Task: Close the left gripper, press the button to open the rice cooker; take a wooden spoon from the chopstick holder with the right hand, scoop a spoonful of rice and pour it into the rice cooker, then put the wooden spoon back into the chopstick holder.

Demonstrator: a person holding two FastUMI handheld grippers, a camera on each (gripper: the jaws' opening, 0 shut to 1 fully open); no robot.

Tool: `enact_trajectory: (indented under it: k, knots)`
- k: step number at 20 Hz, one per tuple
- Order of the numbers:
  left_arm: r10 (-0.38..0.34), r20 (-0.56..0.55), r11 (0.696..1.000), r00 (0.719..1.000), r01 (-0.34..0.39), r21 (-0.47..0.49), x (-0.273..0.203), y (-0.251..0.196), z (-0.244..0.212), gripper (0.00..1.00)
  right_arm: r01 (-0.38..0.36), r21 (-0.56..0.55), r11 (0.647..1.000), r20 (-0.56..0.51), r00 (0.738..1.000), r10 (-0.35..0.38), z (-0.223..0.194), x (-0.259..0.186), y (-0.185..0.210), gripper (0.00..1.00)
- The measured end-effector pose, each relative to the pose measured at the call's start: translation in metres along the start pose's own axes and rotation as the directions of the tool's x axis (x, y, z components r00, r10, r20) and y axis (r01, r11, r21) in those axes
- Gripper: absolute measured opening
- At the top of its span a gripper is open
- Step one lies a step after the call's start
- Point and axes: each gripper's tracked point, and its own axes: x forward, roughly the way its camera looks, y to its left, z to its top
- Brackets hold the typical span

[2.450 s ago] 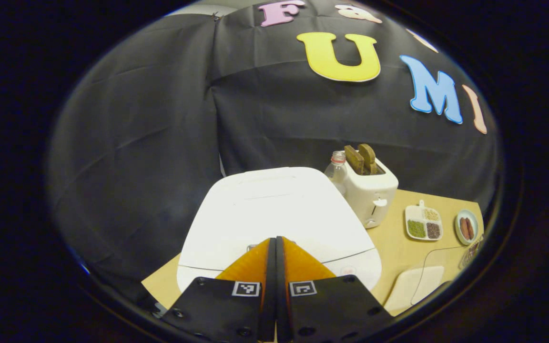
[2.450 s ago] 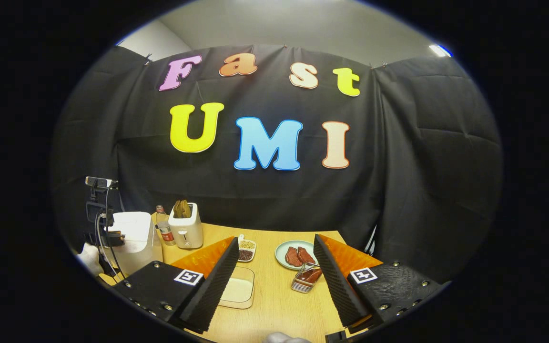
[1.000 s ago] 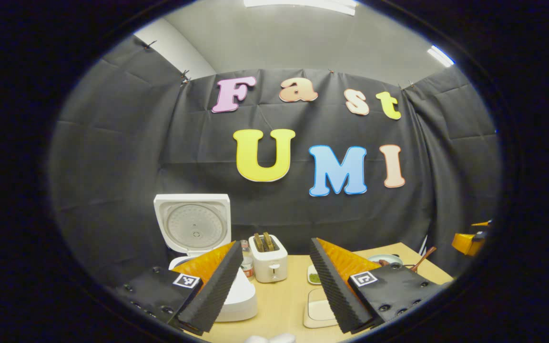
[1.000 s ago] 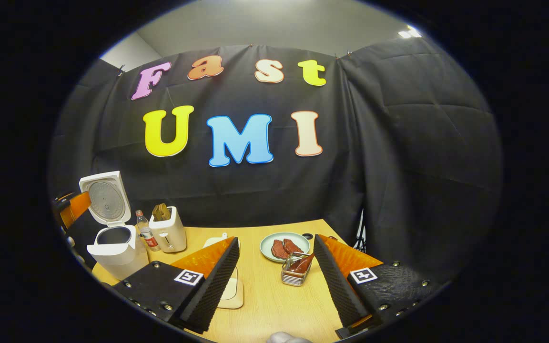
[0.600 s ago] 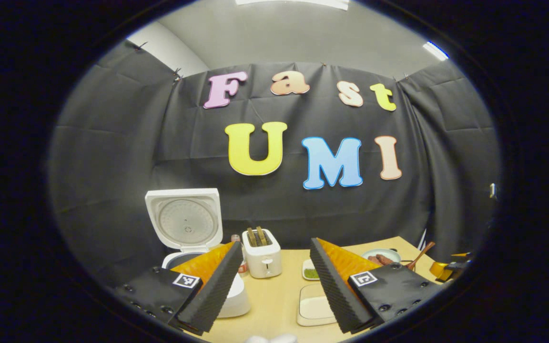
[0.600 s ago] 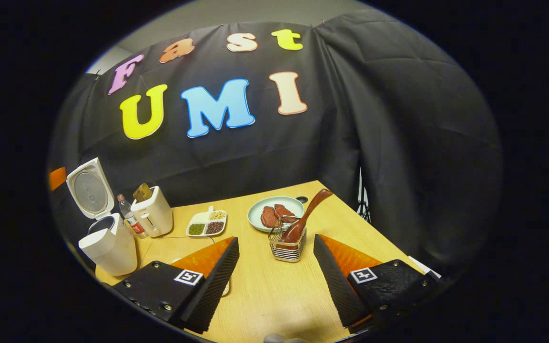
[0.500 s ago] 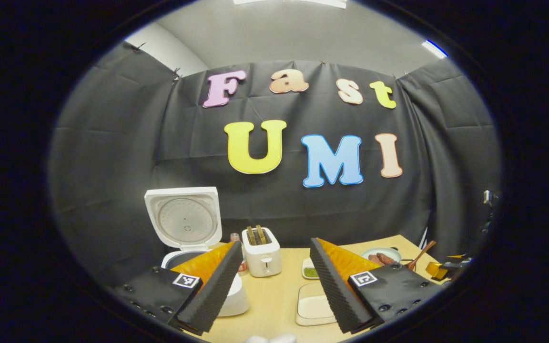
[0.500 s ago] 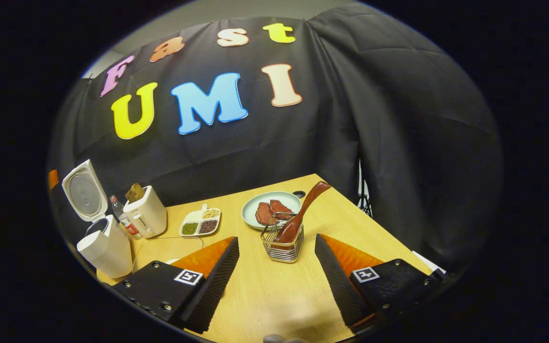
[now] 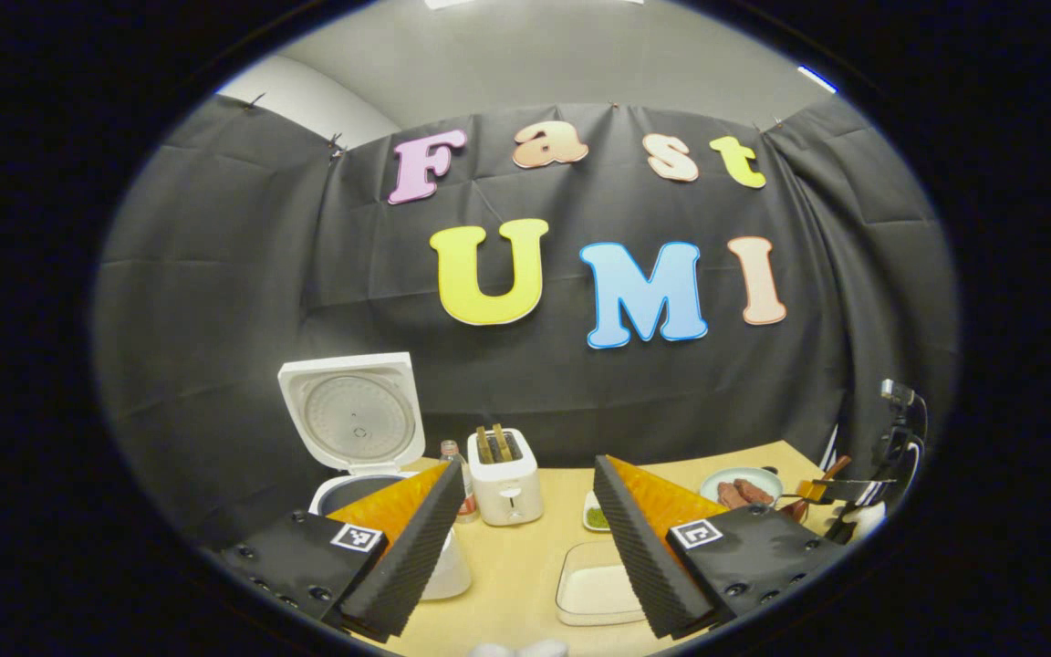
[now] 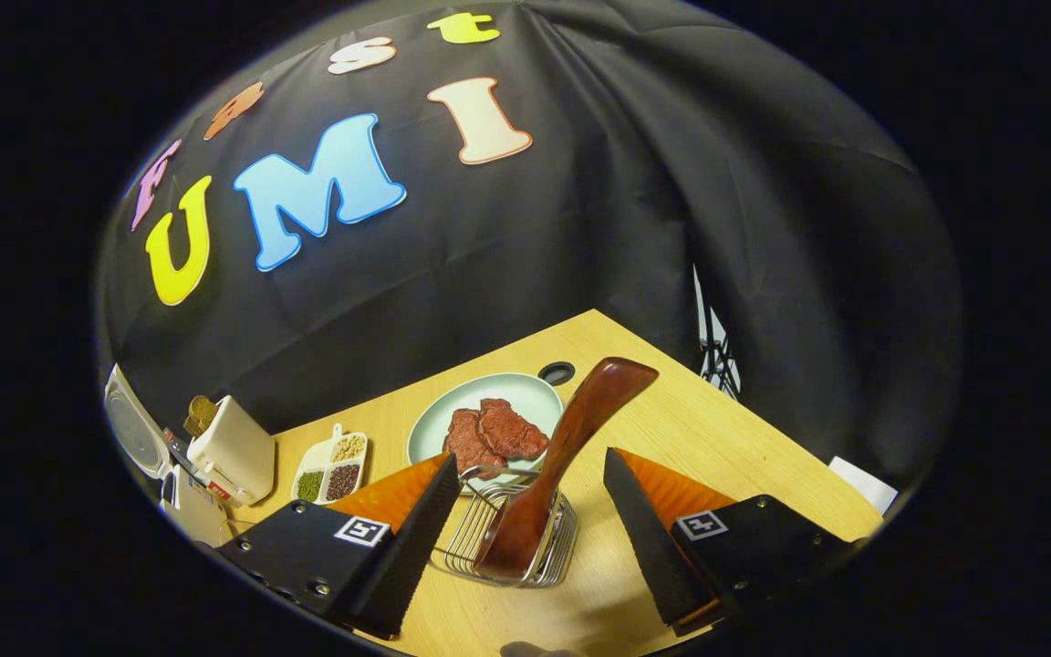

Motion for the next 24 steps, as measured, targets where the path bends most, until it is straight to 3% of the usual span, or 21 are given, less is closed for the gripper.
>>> enact_trajectory:
  k: [8,9,10,11,13,15,16,17,24]
  knots:
    - [0.022,-0.022,1.0,1.0,-0.022,0.018,0.014,-0.008,-0.006,0.99,-0.007,0.005,1.0,-0.018,1.0,0.008,0.015,0.036,-0.005,0.97]
    - [0.018,-0.023,1.0,1.0,-0.018,0.02,0.015,-0.01,-0.005,0.99,-0.009,0.012,1.0,-0.028,1.0,0.009,0.016,0.036,-0.003,0.91]
    - [0.016,-0.021,1.0,1.0,-0.016,0.022,0.014,-0.012,-0.005,0.99,-0.016,0.018,1.0,-0.038,0.999,0.016,0.014,0.035,-0.002,0.91]
    - [0.013,-0.019,1.0,1.0,-0.013,0.027,0.015,-0.013,-0.003,0.99,-0.019,0.02,1.0,-0.045,0.999,0.02,0.013,0.034,-0.002,0.71]
    - [0.007,-0.014,0.999,1.0,-0.006,0.038,0.017,-0.015,-0.002,0.99,0.012,0.005,1.0,-0.037,0.999,-0.012,0.013,0.038,-0.012,0.48]
    - [-0.001,-0.017,0.999,1.0,0.002,0.048,0.017,-0.017,-0.004,0.99,-0.024,0.021,0.999,-0.043,0.999,0.025,0.015,0.034,-0.003,0.26]
    - [-0.004,-0.018,0.999,1.0,0.004,0.05,0.018,-0.018,-0.004,0.99,-0.024,0.039,0.999,-0.045,0.999,0.025,0.012,0.034,-0.001,0.26]
    - [-0.006,-0.019,0.999,1.0,0.007,0.05,0.019,-0.019,-0.005,0.98,-0.027,0.039,0.999,-0.054,0.998,0.029,0.016,0.031,-0.001,0.19]
    - [-0.005,-0.01,0.999,1.0,0.006,0.05,0.018,-0.005,-0.004,0.99,-0.008,-0.016,1.0,-0.014,1.0,0.008,0.03,0.02,0.008,0.18]
